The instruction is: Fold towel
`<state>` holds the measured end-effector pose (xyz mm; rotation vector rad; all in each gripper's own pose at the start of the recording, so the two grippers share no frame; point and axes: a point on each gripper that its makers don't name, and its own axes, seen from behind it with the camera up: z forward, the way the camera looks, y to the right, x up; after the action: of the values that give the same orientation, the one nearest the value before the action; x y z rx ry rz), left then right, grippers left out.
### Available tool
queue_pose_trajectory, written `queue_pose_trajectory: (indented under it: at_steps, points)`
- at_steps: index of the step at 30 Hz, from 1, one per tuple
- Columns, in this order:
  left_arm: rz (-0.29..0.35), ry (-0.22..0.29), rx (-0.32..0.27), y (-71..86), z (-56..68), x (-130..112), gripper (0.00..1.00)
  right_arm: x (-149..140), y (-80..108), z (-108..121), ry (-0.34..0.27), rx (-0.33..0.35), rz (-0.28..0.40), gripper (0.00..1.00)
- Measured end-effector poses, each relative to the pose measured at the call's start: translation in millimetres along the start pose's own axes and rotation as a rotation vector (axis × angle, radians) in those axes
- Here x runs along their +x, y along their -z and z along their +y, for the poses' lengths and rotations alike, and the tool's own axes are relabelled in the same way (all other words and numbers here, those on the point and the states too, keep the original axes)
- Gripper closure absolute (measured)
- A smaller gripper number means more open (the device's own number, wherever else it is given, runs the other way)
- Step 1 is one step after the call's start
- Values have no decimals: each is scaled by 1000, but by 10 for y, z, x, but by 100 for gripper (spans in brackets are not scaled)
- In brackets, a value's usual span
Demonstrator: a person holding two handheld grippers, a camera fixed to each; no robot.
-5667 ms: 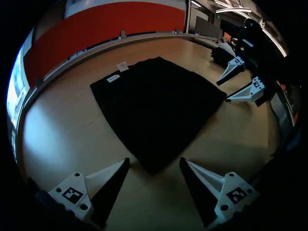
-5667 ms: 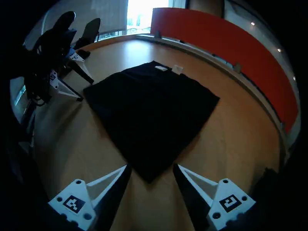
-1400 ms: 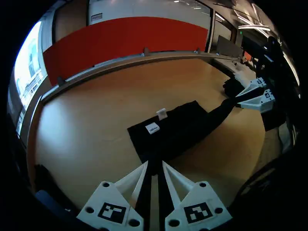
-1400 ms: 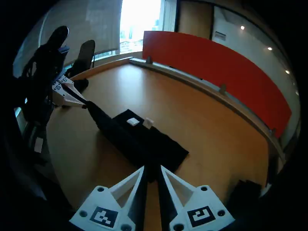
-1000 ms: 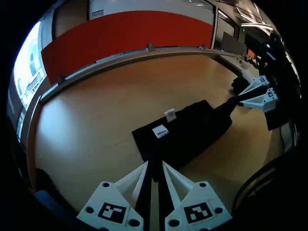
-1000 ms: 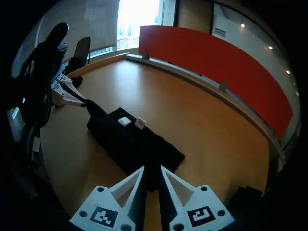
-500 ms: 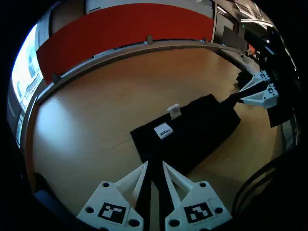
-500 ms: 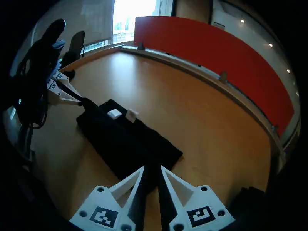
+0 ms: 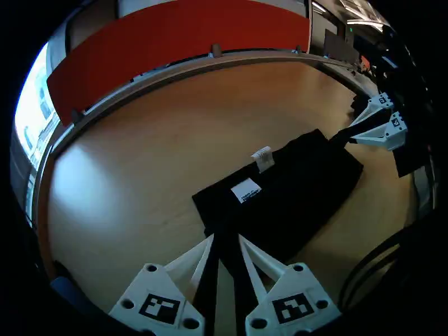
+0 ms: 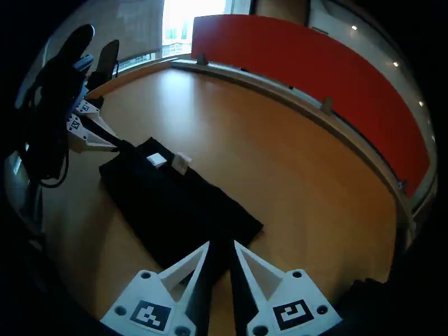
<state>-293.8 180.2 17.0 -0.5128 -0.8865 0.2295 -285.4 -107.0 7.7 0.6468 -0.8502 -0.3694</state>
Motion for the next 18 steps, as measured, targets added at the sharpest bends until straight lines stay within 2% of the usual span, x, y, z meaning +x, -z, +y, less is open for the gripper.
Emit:
queue_pose_trajectory:
  at_steps: [6, 10, 12, 13, 18]
  points:
    - [2, 3, 16, -100, -49, -37, 69, -54, -79, 40, -30, -7, -3, 75]
    - [-3, 5, 34, -148, -96, -59, 67, -97, -127, 68, -61, -8, -4, 65]
    - [-4, 5, 41, -166, -114, -60, 57, -127, -145, 91, -69, -13, -8, 61]
    - [-5, 4, 44, -174, -122, -59, 56, -145, -154, 103, -70, -17, -11, 60]
    - [-3, -4, 64, -195, -180, -24, 51, -187, -185, 156, -71, -33, -22, 58]
